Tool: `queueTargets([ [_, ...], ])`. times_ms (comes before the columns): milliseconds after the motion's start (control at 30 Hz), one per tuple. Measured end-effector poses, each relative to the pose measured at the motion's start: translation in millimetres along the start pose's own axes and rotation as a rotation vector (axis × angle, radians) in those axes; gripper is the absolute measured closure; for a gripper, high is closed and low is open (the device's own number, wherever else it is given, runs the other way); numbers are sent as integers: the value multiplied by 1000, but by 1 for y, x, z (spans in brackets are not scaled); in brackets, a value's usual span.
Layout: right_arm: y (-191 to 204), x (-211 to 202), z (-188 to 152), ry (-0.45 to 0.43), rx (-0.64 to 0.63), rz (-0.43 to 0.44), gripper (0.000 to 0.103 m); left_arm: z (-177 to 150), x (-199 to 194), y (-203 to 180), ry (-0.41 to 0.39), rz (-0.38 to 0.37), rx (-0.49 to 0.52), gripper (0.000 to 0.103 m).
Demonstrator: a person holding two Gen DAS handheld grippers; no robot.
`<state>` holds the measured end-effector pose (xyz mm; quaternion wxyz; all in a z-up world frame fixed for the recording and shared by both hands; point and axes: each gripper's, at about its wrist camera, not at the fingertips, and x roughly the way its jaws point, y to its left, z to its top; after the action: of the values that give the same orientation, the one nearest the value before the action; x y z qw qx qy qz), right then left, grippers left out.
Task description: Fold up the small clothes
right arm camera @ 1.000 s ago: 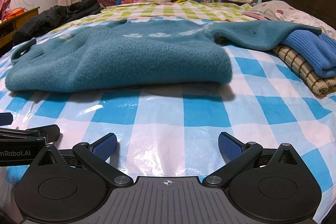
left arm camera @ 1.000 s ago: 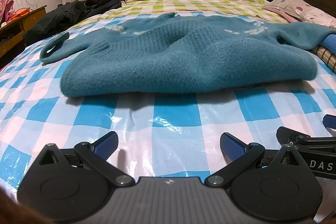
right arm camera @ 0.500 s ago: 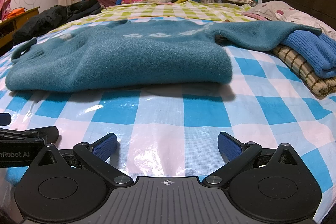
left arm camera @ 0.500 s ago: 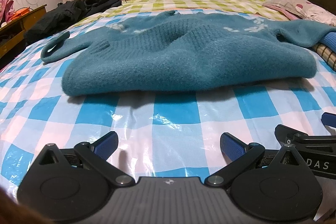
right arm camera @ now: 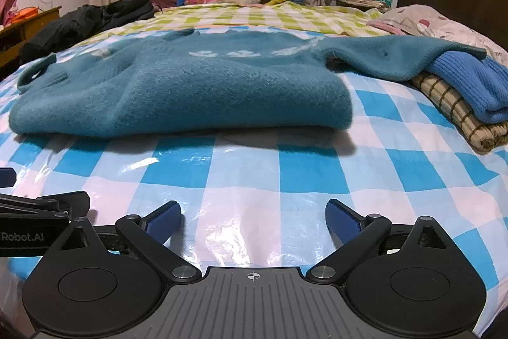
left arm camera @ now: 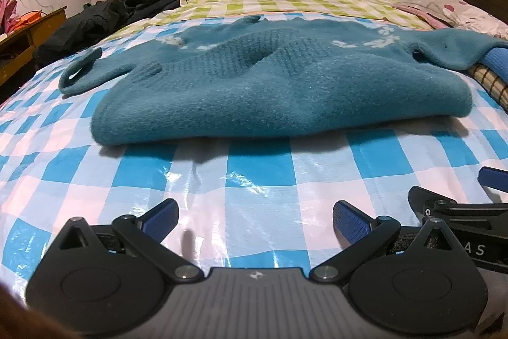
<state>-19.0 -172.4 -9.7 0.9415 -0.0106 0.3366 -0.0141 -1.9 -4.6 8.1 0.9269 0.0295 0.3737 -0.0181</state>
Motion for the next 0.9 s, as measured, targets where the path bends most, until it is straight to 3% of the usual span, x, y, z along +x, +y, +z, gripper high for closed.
queueTargets([
  [533,6,-3,19,5,-30,32,12,20,-4,13,-7,-47,-5,0],
  [900,7,-8,77,-127,-56,60,12,61,-19,53,-154,-23,10,0],
])
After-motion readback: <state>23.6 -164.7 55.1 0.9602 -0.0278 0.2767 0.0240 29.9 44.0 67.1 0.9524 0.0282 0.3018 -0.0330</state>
